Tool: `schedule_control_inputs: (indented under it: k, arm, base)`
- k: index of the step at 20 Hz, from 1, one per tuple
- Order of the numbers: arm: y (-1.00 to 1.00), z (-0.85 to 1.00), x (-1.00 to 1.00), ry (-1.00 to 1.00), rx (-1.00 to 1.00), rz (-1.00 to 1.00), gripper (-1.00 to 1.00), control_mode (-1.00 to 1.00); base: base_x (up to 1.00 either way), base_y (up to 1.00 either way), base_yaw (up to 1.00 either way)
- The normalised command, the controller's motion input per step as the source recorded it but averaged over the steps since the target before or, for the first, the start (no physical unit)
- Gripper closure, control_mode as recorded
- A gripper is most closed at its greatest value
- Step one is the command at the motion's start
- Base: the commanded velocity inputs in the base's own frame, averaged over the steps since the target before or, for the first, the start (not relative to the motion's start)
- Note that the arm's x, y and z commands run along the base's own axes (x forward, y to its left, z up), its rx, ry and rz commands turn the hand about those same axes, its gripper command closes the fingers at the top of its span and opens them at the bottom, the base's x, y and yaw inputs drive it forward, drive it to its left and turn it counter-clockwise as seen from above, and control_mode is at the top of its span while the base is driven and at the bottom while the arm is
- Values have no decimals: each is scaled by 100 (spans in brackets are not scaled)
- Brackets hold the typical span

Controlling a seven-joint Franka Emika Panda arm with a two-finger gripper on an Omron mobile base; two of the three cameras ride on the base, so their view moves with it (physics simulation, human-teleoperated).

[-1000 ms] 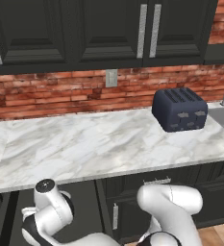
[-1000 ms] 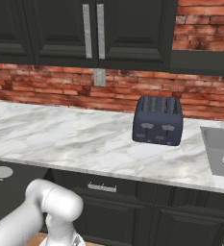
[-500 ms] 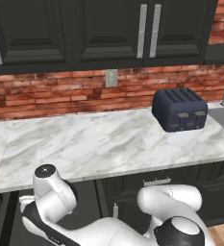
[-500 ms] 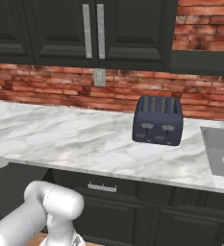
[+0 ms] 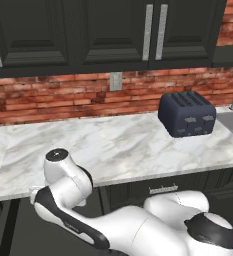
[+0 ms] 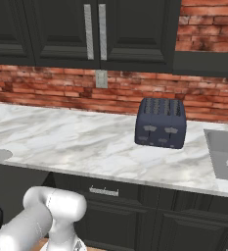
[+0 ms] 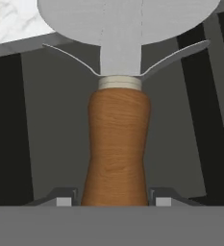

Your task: Take the pizza cutter from the drawer on the left and place it on the dining counter for cutting.

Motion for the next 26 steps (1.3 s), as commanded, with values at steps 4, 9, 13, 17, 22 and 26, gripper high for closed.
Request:
schedule_control_inputs:
  k: [4, 9, 13, 17, 22, 26]
  arm:
    - [-41, 85, 13, 0, 0, 0, 100, -100]
    - [-58, 74, 10, 0, 0, 0, 100, -100]
    - [-75, 70, 0, 1, 0, 0, 100, -100]
    - [-79, 56, 0, 0, 0, 0, 100, -100]
    - [-82, 39, 0, 0, 0, 0, 100, -100]
    - [-84, 34, 0, 0, 0, 0, 100, -100]
  base:
    - [0, 0, 0]
    - [0, 0, 0]
    - [0, 0, 0]
    - [0, 0, 0]
    - [0, 0, 0]
    - [0, 0, 0]
